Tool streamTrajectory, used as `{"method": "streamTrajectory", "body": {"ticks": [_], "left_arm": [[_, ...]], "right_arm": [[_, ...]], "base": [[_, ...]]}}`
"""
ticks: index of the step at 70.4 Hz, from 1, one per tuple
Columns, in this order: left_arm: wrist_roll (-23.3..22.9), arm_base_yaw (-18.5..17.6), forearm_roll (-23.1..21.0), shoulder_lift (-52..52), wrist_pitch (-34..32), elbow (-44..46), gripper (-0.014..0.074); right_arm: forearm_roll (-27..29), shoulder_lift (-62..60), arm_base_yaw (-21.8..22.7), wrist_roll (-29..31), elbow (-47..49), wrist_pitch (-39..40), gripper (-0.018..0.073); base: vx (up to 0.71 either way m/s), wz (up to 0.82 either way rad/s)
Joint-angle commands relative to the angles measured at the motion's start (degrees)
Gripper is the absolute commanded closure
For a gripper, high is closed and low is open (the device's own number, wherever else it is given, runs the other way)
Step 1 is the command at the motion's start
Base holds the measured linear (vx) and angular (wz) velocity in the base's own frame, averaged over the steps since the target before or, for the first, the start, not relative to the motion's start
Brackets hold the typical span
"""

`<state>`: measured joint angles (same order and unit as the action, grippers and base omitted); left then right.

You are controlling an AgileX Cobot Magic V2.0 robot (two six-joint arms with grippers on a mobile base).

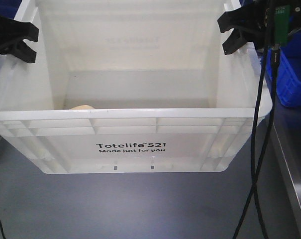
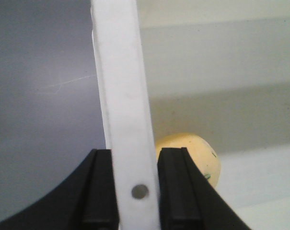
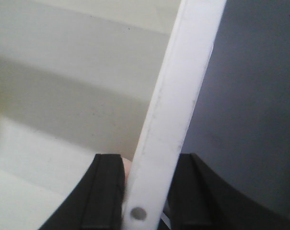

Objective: Place moving items into box and shelve
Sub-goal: 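Keep gripping the crate rims while the base turns toward the blue-bin rack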

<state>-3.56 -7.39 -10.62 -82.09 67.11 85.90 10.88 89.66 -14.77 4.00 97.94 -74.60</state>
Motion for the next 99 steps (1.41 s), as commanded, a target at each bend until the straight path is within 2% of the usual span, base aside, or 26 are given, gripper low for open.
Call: {"method": "streamTrajectory", "body": {"ticks": [1,56,99], "left_arm": [[0.35,-0.36,-3.44,2.67,-6.08,2.55,0.0613],[0.35,-0.36,-3.24,2.67,-6.08,2.55,0.0613],[0.35,-0.36,-3.28,2.67,-6.01,2.55,0.0613]], "right_arm": [[5.04,-3.42,-0.27,2.14,2.16,1.31,0.0571],[5.03,-3.42,-0.27,2.14,2.16,1.31,0.0571],[4.99,-3.42,-0.27,2.14,2.16,1.31,0.0571]], "base": [[0.34,-0.35],[0.4,-0.21],[0.48,0.05]]}}
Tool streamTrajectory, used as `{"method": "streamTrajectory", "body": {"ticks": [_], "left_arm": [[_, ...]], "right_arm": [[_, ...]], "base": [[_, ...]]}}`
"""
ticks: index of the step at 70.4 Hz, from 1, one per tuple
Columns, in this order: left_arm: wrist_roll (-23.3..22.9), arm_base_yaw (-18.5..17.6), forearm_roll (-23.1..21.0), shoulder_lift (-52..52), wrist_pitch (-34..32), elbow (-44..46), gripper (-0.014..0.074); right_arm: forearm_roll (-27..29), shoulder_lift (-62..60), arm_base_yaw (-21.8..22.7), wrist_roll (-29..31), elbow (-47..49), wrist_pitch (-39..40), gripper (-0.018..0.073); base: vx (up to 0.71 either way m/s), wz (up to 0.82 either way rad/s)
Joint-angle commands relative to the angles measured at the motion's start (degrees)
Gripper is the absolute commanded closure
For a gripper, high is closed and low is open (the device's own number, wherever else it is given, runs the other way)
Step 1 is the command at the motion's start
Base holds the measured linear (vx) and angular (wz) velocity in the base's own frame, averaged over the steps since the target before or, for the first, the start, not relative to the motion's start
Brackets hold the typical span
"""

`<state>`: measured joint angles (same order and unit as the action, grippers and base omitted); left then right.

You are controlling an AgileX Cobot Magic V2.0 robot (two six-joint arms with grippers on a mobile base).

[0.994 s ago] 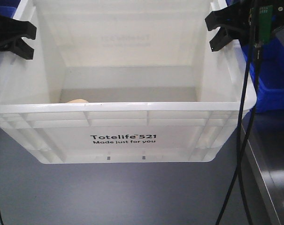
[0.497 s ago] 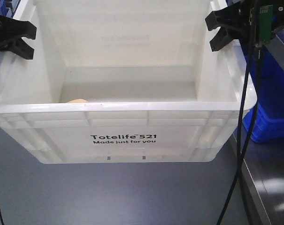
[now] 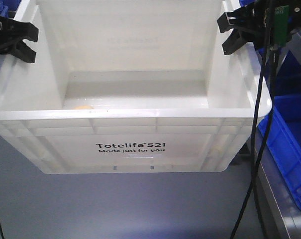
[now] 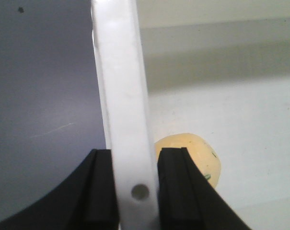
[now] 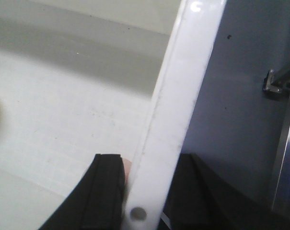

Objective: Place moving items into box and shelve
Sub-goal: 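Keep gripping the crate rims while the base turns toward the blue-bin rack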

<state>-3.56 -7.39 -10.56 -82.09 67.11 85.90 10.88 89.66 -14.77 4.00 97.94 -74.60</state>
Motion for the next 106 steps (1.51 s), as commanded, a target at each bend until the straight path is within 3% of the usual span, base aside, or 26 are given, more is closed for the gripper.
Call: {"method": "streamTrajectory", "body": {"ticks": [1,106], "left_arm": [[0.35,-0.36,-3.35,2.67,-6.01,2.55,0.0613],[0.35,-0.36,-3.3,2.67,-6.06,2.55,0.0613]], "right_arm": [[4.99,-3.42,-0.27,2.14,2.16,1.31,0.0571],[4.96,-3.42,-0.27,2.14,2.16,1.31,0.0571]], "base": [[0.51,0.14],[0.49,0.02]]}}
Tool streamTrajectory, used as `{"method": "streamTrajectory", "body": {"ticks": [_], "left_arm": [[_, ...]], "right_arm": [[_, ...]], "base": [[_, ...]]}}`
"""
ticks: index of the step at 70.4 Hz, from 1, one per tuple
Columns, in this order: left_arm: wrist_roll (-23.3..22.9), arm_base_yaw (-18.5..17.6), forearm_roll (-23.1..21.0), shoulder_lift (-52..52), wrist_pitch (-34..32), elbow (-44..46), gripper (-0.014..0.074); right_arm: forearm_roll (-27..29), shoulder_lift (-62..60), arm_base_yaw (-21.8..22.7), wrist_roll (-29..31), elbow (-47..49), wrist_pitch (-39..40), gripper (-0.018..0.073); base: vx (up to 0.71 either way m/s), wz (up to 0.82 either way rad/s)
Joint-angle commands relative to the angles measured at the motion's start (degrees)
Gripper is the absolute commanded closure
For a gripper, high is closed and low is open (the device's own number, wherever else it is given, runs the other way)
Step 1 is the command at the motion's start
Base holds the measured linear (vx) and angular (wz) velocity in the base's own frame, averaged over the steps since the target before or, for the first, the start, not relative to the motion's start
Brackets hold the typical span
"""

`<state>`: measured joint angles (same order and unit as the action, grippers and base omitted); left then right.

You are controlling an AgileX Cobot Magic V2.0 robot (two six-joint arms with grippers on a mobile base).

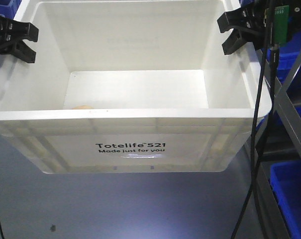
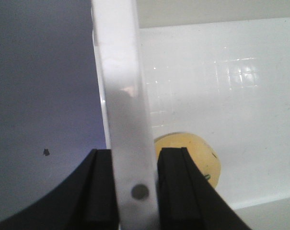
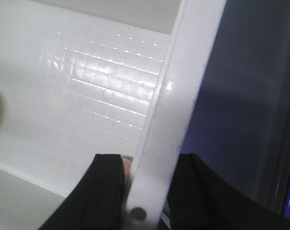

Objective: Place moving items into box and shelve
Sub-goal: 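Keep gripping the crate rims while the base turns toward the blue-bin rack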

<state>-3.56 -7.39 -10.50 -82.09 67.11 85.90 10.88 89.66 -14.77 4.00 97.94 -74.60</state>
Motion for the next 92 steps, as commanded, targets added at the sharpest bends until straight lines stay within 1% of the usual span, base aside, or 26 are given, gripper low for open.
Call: {"method": "streamTrajectory", "body": {"ticks": [1,28,44,66,92], "left_arm": [[0.35,-0.36,-3.35,2.67,-6.06,2.55,0.0613],[0.35,-0.36,-3.35,2.67,-6.06,2.55,0.0613],[0.35,-0.36,-3.35,2.67,-6.06,2.55,0.0613],[0.35,-0.36,-3.35,2.67,-6.06,2.55,0.0613],[0.35,-0.36,-3.35,2.67,-6.17,2.55,0.0613]], "right_arm": [[4.96,-3.42,-0.27,2.14,2.16,1.31,0.0571],[5.04,-3.42,-0.27,2.14,2.16,1.31,0.0571],[4.92,-3.42,-0.27,2.14,2.16,1.31,0.0571],[4.92,-3.42,-0.27,2.14,2.16,1.31,0.0571],[4.92,-3.42,-0.27,2.14,2.16,1.31,0.0571]], "base": [[0.48,0.06],[0.47,0.09],[0.43,0.27],[0.35,0.53],[0.24,0.72]]}}
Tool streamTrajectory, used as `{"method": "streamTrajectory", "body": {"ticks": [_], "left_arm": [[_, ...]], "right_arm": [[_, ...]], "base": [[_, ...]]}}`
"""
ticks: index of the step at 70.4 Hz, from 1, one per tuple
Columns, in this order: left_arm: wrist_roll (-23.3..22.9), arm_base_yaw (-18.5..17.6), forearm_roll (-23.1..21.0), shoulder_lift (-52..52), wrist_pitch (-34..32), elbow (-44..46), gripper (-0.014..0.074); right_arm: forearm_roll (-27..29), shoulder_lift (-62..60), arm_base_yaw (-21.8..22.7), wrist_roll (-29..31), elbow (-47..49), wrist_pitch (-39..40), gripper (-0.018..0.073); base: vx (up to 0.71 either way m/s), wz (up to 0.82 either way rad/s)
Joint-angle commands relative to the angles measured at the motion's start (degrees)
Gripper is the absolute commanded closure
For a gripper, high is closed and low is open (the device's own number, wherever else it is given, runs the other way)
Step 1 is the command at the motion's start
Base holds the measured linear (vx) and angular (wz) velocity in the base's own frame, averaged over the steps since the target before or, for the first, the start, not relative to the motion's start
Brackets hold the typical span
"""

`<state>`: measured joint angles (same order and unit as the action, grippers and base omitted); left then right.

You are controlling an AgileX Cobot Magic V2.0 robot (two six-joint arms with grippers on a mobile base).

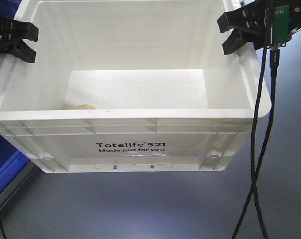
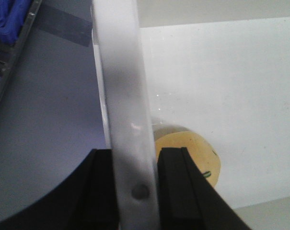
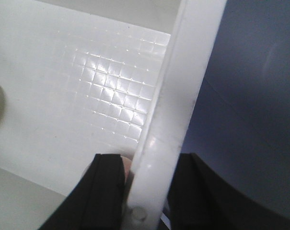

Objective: Place moving items into box and shelve
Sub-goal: 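Keep gripping the crate rims while the base turns toward the blue-bin rack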

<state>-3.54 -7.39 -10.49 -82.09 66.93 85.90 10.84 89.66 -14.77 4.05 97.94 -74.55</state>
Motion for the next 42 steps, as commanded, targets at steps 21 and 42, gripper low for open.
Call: {"method": "streamTrajectory", "body": {"ticks": [21,42], "left_arm": [[0.33,-0.36,-3.37,2.67,-5.99,2.55,0.0613],[0.33,-0.36,-3.37,2.67,-5.99,2.55,0.0613]], "right_arm": [[4.96,-3.42,-0.27,2.09,2.16,1.26,0.0571],[4.96,-3.42,-0.27,2.09,2.16,1.26,0.0571]], "base": [[0.17,0.65],[0.11,0.48]]}}
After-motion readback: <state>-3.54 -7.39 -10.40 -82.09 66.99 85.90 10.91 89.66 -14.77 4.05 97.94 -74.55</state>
